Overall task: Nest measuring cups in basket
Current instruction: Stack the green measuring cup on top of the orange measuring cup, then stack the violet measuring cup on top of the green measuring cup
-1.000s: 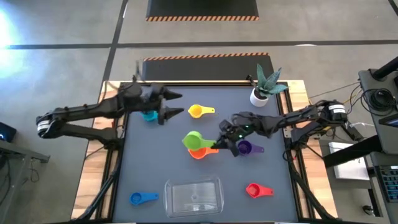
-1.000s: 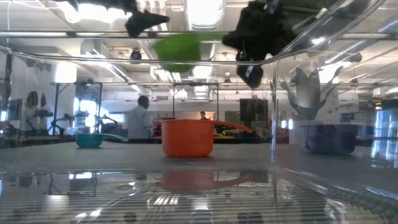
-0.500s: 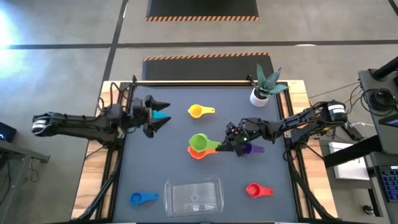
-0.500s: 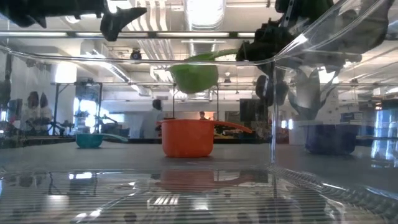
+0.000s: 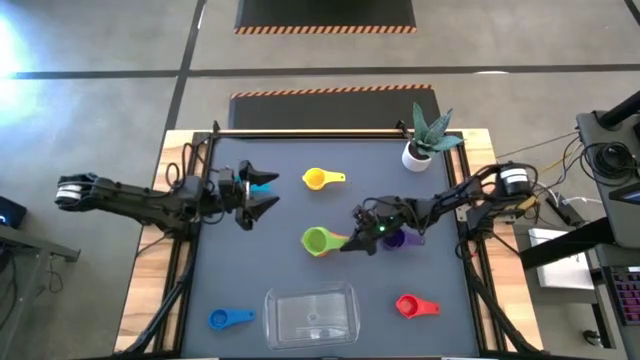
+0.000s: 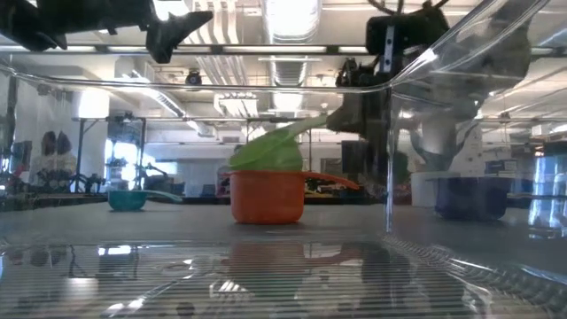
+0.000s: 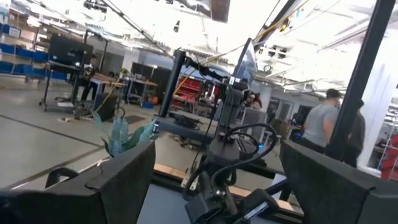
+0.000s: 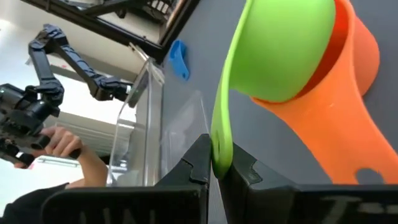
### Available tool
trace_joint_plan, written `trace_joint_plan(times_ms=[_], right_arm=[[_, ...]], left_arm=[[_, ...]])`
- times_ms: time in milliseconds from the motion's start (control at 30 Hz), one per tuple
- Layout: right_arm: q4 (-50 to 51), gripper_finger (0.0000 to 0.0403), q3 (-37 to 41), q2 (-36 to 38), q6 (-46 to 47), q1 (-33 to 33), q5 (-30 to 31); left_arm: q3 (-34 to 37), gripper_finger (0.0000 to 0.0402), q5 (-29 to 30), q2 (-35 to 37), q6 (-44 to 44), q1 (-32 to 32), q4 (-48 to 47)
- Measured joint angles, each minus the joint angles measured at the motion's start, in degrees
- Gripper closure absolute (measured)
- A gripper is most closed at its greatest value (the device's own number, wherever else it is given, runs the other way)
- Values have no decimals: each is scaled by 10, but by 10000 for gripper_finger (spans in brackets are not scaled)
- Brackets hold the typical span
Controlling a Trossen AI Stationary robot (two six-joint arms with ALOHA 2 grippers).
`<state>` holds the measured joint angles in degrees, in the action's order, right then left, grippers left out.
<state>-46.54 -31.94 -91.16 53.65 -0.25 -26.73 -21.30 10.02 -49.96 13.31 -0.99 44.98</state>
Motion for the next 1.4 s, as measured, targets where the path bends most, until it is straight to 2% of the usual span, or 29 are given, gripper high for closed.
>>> trace_joint_plan(times_ms=[167,333,767,933,1033,1133,1267,1400], right_arm=[[1,383,-21,-24,7,0,-16],[38,353,-26,-17,-6,-1,-18],[261,238,-27,100,-107,-22,-17],[324,226,-27,162,-149,-39,-12],[362,230,-27,211,-220,-41,-3],[479,238,-46,269,-313,-37,32],[730,252,-126,312,-419,-9,172],[948,263,-218,302,-427,29,257]], left_arm=[[-7,75,0,-11,-4,0,0],[-7,75,0,-13,-8,0,0],[-7,75,-1,-13,-8,0,-6],[-7,75,-1,-14,-6,-2,-6],[-7,75,-1,-23,-6,-14,-5],[-7,75,-1,-40,-6,-30,0],[-7,75,6,-79,-8,-55,31],[-7,75,17,-119,-36,-65,103]])
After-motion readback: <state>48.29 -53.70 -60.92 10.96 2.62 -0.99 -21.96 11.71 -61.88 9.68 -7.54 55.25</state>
